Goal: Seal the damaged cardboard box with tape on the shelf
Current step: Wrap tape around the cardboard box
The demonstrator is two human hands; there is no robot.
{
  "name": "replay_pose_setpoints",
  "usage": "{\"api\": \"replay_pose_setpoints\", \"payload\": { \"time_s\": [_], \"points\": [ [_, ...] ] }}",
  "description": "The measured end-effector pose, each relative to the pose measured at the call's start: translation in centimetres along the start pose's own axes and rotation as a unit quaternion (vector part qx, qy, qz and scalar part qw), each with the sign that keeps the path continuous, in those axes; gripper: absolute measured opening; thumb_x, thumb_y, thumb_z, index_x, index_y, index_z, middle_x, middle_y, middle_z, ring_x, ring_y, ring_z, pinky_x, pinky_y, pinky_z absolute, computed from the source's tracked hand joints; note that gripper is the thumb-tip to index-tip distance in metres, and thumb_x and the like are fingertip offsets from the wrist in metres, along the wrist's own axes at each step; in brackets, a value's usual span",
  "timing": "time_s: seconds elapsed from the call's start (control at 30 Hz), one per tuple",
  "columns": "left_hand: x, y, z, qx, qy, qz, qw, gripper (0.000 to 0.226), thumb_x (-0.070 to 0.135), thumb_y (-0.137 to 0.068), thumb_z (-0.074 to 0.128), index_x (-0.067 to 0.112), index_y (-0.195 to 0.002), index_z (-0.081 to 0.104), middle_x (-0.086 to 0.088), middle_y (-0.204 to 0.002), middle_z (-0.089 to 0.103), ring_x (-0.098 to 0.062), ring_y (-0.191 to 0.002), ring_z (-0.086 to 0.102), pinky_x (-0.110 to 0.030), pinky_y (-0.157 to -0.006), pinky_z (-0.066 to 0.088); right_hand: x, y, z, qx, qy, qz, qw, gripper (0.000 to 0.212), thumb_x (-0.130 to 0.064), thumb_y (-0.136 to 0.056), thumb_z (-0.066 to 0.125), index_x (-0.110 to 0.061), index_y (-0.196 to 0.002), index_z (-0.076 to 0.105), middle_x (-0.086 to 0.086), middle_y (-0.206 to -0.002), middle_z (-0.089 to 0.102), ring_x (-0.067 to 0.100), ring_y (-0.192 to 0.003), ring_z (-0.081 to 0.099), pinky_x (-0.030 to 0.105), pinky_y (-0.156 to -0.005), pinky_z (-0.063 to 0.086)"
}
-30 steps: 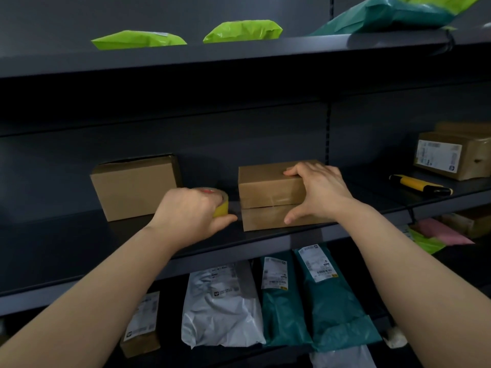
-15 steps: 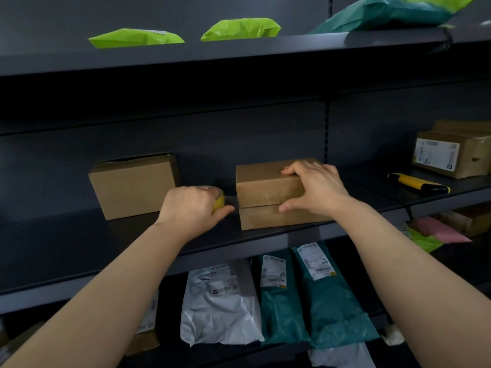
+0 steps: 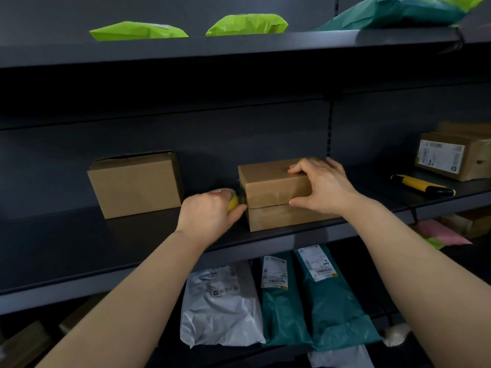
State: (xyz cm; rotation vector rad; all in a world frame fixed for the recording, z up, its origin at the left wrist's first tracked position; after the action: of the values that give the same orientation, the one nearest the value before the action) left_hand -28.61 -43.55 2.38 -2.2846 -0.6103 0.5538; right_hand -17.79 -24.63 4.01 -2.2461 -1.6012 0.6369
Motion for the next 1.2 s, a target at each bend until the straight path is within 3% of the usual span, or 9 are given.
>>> {"api": "replay_pose_setpoints", "payload": {
  "time_s": [0.13,0.3,0.43,0.53,0.67,0.77,0.9,1.07,1.2],
  "points": [
    [0.7,-0.8,-0.2,-0.041,-0.036,0.001,0.998,0.047,0.063,-0.093,0.044,0.025,-0.112,0.066,0.000,-0.090,0.071,-0.022,-0.079,0.068,-0.028,-0.053,0.034,-5.3,-0.1,0.9,-0.048,-0.003,-0.025,0.999,0.092,-0.034,-0.076,0.068,-0.027,-0.150,0.013,0.001,-0.163,0.004,0.017,-0.150,-0.007,0.059,-0.117,-0.007],
    [1.2,-0.6,0.5,-0.108,-0.013,0.019,0.994,0.065,0.076,-0.085,0.041,0.024,-0.120,0.060,0.000,-0.096,0.071,-0.021,-0.085,0.068,-0.030,-0.060,0.043,-8.9,-0.9,2.8,0.044,-0.024,0.015,0.999,0.046,-0.049,-0.098,0.029,-0.028,-0.135,0.047,-0.003,-0.141,0.050,0.019,-0.136,0.036,0.056,-0.117,-0.006],
    [0.8,1.2,1.0,-0.182,0.147,0.050,0.971,0.075,0.074,-0.079,0.056,0.021,-0.132,0.056,0.003,-0.104,0.069,-0.020,-0.092,0.066,-0.030,-0.070,0.046,-7.1,-0.6,2.7,0.124,-0.068,-0.007,0.990,0.023,-0.043,-0.097,0.044,-0.027,-0.107,0.058,-0.010,-0.118,0.064,0.017,-0.118,0.050,0.047,-0.118,-0.004],
    [0.7,1.9,0.7,-0.207,0.177,0.112,0.956,0.056,0.067,-0.083,0.060,0.021,-0.114,0.063,0.012,-0.074,0.056,-0.016,-0.076,0.062,-0.029,-0.061,0.037,-6.5,-0.6,2.4,0.134,-0.110,-0.026,0.985,0.012,-0.032,-0.097,0.050,-0.025,-0.099,0.060,-0.011,-0.117,0.066,0.016,-0.114,0.052,0.045,-0.118,-0.001],
    [0.1,1.0,-0.2,-0.155,0.077,0.148,0.974,0.060,0.068,-0.086,0.053,0.020,-0.121,0.060,-0.002,-0.094,0.067,-0.023,-0.088,0.063,-0.028,-0.067,0.032,-6.3,-0.7,2.2,0.132,-0.126,-0.043,0.982,0.011,-0.030,-0.097,0.052,-0.024,-0.098,0.061,-0.011,-0.118,0.066,0.014,-0.114,0.052,0.042,-0.118,0.005],
    [-3.3,-0.3,0.3,-0.179,-0.012,0.053,0.982,0.069,0.077,-0.084,0.043,0.029,-0.133,0.052,-0.006,-0.110,0.069,-0.025,-0.099,0.064,-0.030,-0.073,0.043,-6.2,-0.7,1.8,0.124,-0.120,-0.069,0.983,0.009,-0.027,-0.096,0.053,-0.023,-0.098,0.061,-0.010,-0.117,0.066,0.013,-0.113,0.053,0.043,-0.118,0.012],
    [-4.6,-0.6,1.4,-0.240,0.042,0.007,0.970,0.059,0.083,-0.074,0.045,0.033,-0.102,0.057,0.003,-0.098,0.066,-0.022,-0.096,0.063,-0.032,-0.068,0.044,-5.9,-0.8,1.3,0.111,-0.139,-0.078,0.981,0.005,-0.017,-0.092,0.056,-0.019,-0.092,0.061,-0.005,-0.114,0.067,0.015,-0.112,0.056,0.036,-0.117,0.011],
    [-1.9,0.9,2.1,-0.294,0.038,0.116,0.948,0.064,0.069,-0.086,0.051,0.024,-0.132,0.050,-0.004,-0.109,0.065,-0.022,-0.098,0.061,-0.031,-0.070,0.043,-2.4,0.5,-0.3,0.113,-0.210,-0.042,0.970,0.021,0.001,-0.087,0.052,-0.016,-0.097,0.059,-0.002,-0.106,0.069,0.010,-0.103,0.059,0.039,-0.116,0.027],
    [-5.4,-1.0,1.4,-0.211,-0.057,0.029,0.975,0.076,0.075,-0.086,0.042,0.025,-0.143,0.042,-0.009,-0.118,0.066,-0.027,-0.105,0.063,-0.032,-0.075,0.048,-2.6,0.8,-0.8,0.087,-0.182,-0.026,0.979,0.028,0.001,-0.089,0.050,-0.016,-0.110,0.055,-0.004,-0.111,0.067,0.012,-0.110,0.057,0.031,-0.094,0.042]
  ]
}}
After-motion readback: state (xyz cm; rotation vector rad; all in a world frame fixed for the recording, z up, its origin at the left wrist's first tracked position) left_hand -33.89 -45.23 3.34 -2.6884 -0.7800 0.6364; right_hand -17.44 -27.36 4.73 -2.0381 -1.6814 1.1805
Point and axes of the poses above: each hand's wrist, its own y-axis away from the middle knuckle, its own z-axis out of the palm, x = y × z, the point moved 7 cm from there along -y, towards the middle knuckle
